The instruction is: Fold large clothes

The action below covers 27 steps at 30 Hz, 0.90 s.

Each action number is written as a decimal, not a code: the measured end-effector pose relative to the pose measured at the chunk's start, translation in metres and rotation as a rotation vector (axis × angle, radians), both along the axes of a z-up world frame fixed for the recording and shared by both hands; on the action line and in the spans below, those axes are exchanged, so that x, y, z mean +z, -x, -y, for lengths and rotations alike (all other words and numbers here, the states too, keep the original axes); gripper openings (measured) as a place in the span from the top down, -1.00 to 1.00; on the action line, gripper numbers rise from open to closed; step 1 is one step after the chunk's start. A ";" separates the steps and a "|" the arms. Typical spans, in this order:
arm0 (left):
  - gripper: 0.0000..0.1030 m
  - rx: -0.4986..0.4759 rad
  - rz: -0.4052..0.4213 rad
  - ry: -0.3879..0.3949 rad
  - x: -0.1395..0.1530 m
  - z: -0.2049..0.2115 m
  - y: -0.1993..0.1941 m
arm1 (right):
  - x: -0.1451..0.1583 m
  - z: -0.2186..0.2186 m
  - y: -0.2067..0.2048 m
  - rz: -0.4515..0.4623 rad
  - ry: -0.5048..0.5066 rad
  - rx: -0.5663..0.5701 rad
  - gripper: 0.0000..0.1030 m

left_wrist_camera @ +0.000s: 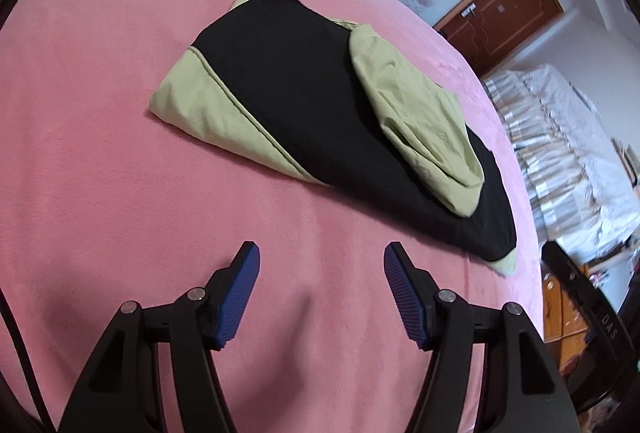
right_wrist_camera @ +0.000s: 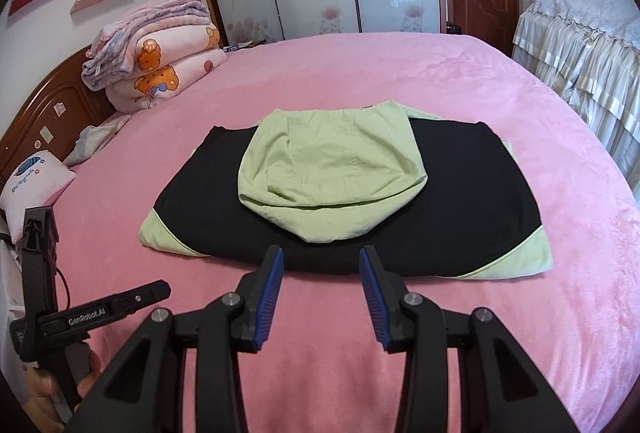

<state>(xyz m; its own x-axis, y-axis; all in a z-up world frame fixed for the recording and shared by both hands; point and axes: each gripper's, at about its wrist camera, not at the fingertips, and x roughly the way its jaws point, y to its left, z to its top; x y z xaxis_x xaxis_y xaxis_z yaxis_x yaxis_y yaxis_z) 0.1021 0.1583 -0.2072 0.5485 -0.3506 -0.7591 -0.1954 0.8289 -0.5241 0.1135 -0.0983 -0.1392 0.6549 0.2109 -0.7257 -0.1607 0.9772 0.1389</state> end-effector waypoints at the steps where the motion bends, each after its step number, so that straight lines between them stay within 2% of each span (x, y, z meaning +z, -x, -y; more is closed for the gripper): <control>1: -0.23 0.011 0.002 0.010 -0.005 -0.003 -0.004 | -0.005 -0.001 -0.005 -0.006 -0.001 -0.004 0.23; 7: -0.23 0.072 0.027 0.061 -0.033 -0.020 -0.040 | -0.026 -0.008 -0.027 -0.021 0.002 -0.004 0.23; 17: -0.20 0.147 0.104 0.108 -0.047 -0.043 -0.109 | -0.049 -0.021 -0.066 0.015 0.051 0.017 0.23; 18: -0.02 0.153 0.115 0.109 -0.047 -0.043 -0.112 | -0.050 -0.024 -0.071 0.022 0.066 0.021 0.23; 19: 0.31 0.162 0.131 0.110 -0.046 -0.044 -0.116 | -0.051 -0.028 -0.079 0.035 0.094 0.021 0.23; 20: 0.44 0.173 0.134 0.099 -0.044 -0.045 -0.119 | -0.051 -0.030 -0.084 0.046 0.115 0.016 0.23; 21: 0.66 0.185 0.135 0.089 -0.042 -0.046 -0.120 | -0.051 -0.034 -0.091 0.063 0.141 0.011 0.24; 23: 0.77 0.208 0.141 0.061 -0.037 -0.044 -0.119 | -0.053 -0.041 -0.105 0.091 0.177 0.008 0.26; 24: 0.81 0.210 0.148 0.035 -0.033 -0.041 -0.118 | -0.055 -0.044 -0.112 0.098 0.189 0.010 0.39; 27: 0.85 0.185 0.227 -0.110 -0.004 -0.020 -0.111 | -0.069 -0.053 -0.130 0.068 0.194 0.044 0.60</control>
